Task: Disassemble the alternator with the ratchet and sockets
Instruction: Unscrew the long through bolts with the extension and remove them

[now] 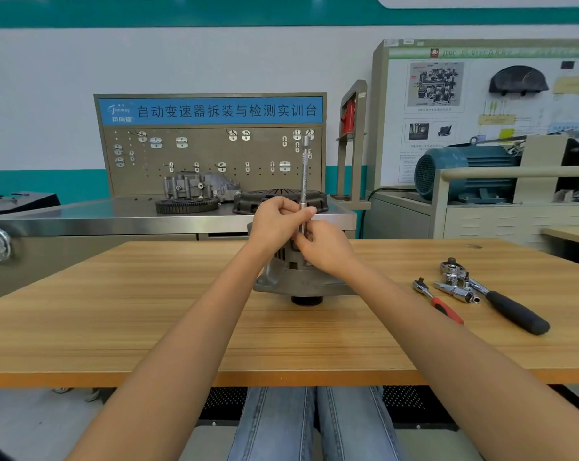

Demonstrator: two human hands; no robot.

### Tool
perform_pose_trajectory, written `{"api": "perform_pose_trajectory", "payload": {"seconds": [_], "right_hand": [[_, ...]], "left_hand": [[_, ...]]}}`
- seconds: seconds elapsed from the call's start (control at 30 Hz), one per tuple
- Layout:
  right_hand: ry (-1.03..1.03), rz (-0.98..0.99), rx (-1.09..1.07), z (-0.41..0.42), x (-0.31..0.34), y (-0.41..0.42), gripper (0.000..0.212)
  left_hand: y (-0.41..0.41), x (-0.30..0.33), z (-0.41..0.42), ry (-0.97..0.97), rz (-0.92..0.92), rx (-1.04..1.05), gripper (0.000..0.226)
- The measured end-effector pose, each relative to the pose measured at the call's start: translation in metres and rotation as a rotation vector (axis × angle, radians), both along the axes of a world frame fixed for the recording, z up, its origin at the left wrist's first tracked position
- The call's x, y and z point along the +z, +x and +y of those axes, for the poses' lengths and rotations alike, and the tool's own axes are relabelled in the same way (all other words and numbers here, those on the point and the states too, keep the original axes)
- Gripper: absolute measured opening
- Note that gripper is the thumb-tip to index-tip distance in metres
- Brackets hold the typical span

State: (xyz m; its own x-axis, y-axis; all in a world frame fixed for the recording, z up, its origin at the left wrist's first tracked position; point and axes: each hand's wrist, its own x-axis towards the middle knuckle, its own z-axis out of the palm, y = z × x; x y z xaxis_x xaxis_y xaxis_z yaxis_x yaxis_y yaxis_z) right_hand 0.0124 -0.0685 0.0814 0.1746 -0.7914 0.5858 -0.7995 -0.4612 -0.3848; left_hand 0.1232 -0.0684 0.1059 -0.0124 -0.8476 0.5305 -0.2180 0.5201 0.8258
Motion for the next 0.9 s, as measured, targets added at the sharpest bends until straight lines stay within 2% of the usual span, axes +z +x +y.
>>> {"api": "perform_pose_trajectory", "payload": {"seconds": [0.2,0.33,0.5,0.63,0.8,0.9], "right_hand": [[0.004,0.037,-0.01,0.0,0.002,0.001,0.028],[-0.007,0.024,-0.016,0.0,0.0,0.002,0.027],[-0.05,-0.013,-0.01,0.002,-0.002,0.003,0.033],[-0.03,-0.005,-0.016,0.002,-0.001,0.002,0.034],[-0.02,-0.016,-0.047,0.002,0.0,0.005,0.034],[-0.017,-0.025,-0.046,0.004,0.0,0.006,0.033]], "left_hand": [[0.004,-0.001,0.003,-0.018,-0.07,-0.084,0.008],[0.006,-0.001,0.004,-0.011,-0.033,-0.055,0.011],[-0.004,0.003,0.004,0.008,-0.037,0.033,0.027],[-0.004,0.0,0.004,-0.028,-0.058,0.017,0.018],[0.002,-0.002,0.006,-0.029,-0.048,-0.054,0.024],[0.001,-0.003,0.006,-0.035,-0.033,-0.037,0.018]]}}
